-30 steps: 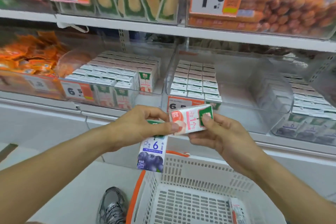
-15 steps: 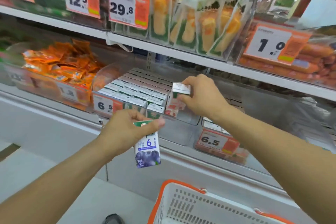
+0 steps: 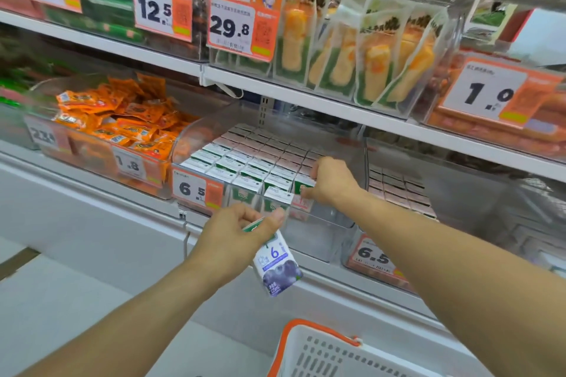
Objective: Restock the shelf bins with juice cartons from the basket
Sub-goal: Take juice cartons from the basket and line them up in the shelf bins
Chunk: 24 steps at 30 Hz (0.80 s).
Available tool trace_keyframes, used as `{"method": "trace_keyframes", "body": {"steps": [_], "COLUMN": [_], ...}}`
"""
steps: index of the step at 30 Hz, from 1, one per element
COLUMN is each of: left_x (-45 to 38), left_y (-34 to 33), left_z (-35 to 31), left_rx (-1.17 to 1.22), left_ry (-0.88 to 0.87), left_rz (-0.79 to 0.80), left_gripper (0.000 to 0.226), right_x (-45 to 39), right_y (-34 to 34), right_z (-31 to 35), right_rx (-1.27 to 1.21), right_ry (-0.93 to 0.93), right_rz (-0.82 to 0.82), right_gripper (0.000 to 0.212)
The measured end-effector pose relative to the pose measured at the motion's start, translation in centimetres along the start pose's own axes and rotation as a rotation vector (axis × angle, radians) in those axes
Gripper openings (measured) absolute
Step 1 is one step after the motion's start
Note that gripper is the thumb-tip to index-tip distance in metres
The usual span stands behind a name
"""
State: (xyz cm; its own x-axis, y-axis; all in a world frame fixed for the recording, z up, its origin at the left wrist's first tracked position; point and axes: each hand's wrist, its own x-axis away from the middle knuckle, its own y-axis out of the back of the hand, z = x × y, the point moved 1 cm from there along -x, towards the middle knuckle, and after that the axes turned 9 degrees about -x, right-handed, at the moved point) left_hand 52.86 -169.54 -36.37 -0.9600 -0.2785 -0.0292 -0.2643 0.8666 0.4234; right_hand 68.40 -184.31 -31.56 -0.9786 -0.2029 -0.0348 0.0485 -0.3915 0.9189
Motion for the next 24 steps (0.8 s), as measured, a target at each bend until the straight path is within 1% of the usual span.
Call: {"method": "trace_keyframes", "body": {"steps": [2,3,5,6,7,8,9,10,11,12,13,15,18,21,24], "left_x": [0.3,0.3,0.5,0.6,0.6,0.7,0.7,0.8,0.9,1.1,1.4,2.0,2.7,3.2,4.3], "left_y": [-0.2,-0.3,-0.6,-0.8,-1.1,-1.4,-1.9,-2.4,-3.0,-3.6,-4.4,-6.1,-9.0,-12.1,-15.7], "left_z": [-0.6,-0.8,-1.5,-1.8,-2.1,-2.4,-2.7,-3.0,-3.4,-3.9,-4.5,-5.7,-7.3,-8.8,-10.7], "left_rx": [0.069,0.082,0.108,0.133,0.158,0.18,0.196,0.209,0.219,0.222,0.215,0.142,-0.098,-0.272,-0.458], "left_ry": [-0.011,-0.025,-0.048,-0.046,-0.038,-0.031,-0.025,-0.021,-0.019,-0.021,-0.031,-0.081,-0.208,-0.273,-0.386], "left_rz": [-0.011,-0.01,0.018,0.042,0.071,0.106,0.142,0.18,0.218,0.253,0.282,0.314,0.331,0.303,0.273], "left_gripper": [0.063,0.063,0.064,0.066,0.067,0.068,0.068,0.068,0.067,0.066,0.064,0.057,0.047,0.046,0.042], "right_x": [0.4,0.8,2.6,4.1,5.6,7.3,9.1,10.7,12.1,13.3,14.1,15.4,17.1,18.9,20.5], "right_y": [0.2,0.6,1.8,2.6,3.4,4.1,4.7,5.1,5.4,5.4,5.2,4.8,4.0,3.9,4.2], "right_z": [0.2,0.3,0.5,0.5,0.3,-0.1,-0.7,-1.7,-2.8,-4.0,-5.2,-7.6,-11.0,-14.4,-18.3], "right_rx": [0.05,0.059,-0.025,-0.093,-0.172,-0.269,-0.38,-0.489,-0.579,-0.644,-0.688,-0.801,-1.003,-1.141,-1.239], "right_ry": [0.05,0.11,0.279,0.364,0.422,0.438,0.407,0.349,0.288,0.245,0.219,0.192,0.149,0.104,0.055], "right_rz": [0.024,-0.007,-0.116,-0.134,-0.088,0.025,0.192,0.371,0.51,0.581,0.587,0.517,0.443,0.401,0.363], "right_gripper": [0.038,0.034,0.024,0.023,0.022,0.021,0.022,0.026,0.032,0.038,0.043,0.047,0.046,0.047,0.054]}}
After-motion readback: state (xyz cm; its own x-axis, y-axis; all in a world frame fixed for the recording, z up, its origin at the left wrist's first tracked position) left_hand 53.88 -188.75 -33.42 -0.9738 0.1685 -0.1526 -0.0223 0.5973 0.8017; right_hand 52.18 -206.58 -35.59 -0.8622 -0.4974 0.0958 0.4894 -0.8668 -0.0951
